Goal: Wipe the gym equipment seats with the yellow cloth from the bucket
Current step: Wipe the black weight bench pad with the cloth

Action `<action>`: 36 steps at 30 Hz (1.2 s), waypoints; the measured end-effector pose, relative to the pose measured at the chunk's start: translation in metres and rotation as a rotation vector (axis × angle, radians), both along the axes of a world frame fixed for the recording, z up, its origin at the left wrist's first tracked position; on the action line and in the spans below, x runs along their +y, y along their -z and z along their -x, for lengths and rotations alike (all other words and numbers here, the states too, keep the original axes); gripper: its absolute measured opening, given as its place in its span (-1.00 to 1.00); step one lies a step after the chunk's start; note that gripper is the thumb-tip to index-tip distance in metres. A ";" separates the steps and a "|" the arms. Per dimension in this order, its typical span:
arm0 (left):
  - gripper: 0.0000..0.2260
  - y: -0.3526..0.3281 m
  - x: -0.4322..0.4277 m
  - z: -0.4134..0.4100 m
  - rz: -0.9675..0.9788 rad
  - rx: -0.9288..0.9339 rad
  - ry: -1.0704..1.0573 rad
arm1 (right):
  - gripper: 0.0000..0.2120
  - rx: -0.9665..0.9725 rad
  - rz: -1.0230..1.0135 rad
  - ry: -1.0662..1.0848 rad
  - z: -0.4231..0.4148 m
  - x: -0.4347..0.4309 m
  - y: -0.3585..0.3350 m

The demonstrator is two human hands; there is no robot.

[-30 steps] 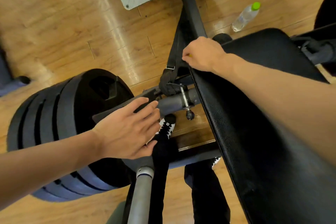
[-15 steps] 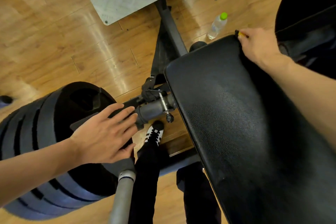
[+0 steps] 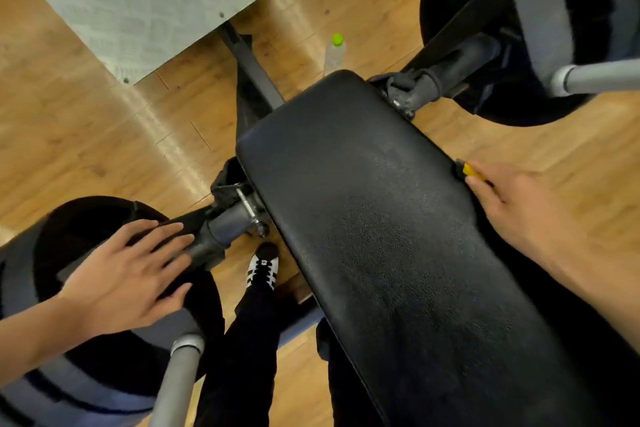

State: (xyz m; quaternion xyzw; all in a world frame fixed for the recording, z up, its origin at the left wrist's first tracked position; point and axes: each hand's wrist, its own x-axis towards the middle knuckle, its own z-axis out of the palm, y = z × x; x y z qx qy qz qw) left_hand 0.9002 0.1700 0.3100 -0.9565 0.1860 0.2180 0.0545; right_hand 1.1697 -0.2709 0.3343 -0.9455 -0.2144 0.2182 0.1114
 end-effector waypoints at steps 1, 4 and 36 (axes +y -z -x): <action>-0.47 0.001 0.000 0.000 0.001 -0.004 0.004 | -0.69 -0.018 0.000 -0.011 0.009 -0.012 -0.009; -0.46 0.003 -0.001 0.000 0.009 -0.031 0.010 | -0.71 -0.058 -0.004 -0.061 0.018 -0.024 -0.012; -0.46 0.052 -0.202 -0.149 0.683 -0.135 -0.413 | -0.58 0.277 -0.184 0.147 0.032 -0.077 -0.040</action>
